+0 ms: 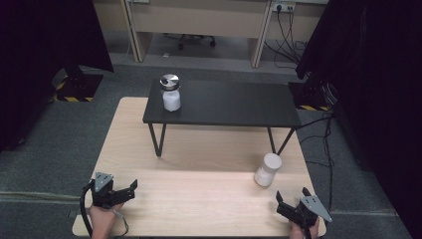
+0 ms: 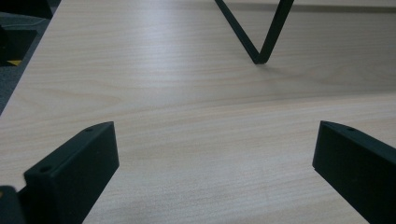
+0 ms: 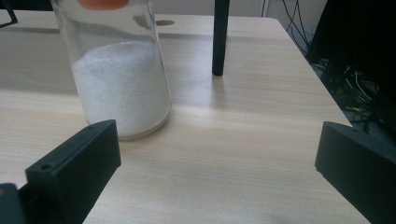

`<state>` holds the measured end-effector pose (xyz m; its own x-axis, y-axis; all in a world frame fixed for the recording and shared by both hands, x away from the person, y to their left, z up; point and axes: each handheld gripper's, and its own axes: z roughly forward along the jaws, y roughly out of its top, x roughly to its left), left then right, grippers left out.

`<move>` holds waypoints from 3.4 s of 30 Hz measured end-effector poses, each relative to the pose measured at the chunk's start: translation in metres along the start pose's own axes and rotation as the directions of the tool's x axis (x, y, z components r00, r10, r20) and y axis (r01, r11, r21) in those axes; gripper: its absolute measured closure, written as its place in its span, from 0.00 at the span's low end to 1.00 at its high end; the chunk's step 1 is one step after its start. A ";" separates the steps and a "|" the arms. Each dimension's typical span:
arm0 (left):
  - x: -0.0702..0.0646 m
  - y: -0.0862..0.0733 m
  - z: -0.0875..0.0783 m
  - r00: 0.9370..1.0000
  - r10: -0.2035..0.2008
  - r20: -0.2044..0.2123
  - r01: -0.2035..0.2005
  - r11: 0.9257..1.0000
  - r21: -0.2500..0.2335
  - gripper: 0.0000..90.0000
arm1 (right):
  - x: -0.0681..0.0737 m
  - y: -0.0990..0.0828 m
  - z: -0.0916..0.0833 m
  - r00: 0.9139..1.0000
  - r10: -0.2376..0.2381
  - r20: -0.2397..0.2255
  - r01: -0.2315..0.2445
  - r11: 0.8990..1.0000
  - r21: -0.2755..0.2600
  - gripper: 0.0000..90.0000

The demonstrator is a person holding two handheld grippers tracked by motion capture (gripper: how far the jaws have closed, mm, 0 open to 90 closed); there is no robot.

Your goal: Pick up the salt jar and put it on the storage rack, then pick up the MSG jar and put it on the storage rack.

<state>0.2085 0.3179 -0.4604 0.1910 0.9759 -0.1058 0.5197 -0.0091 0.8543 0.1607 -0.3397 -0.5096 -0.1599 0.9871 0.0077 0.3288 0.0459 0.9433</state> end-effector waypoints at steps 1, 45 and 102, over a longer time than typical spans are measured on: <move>0.000 -0.001 0.001 1.000 0.001 -0.001 -0.001 1.000 0.003 0.00 | 0.000 0.000 0.000 1.000 0.000 0.000 0.000 1.000 -0.001 0.00; -0.002 -0.022 0.005 1.000 0.027 -0.016 -0.027 1.000 -0.014 0.00 | -0.002 0.003 0.000 1.000 0.009 -0.008 -0.009 1.000 -0.008 0.00; -0.002 -0.024 0.004 1.000 0.026 -0.018 -0.026 0.999 -0.024 0.00 | 0.026 0.040 0.037 0.989 -0.004 -0.148 -0.020 0.986 -0.163 0.00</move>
<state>0.1990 0.3153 -0.4830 0.1899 0.9790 -0.0745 0.4943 -0.0297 0.8688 0.2044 -0.3068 -0.4839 -0.2970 0.9534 0.0528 0.1754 0.0001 0.9845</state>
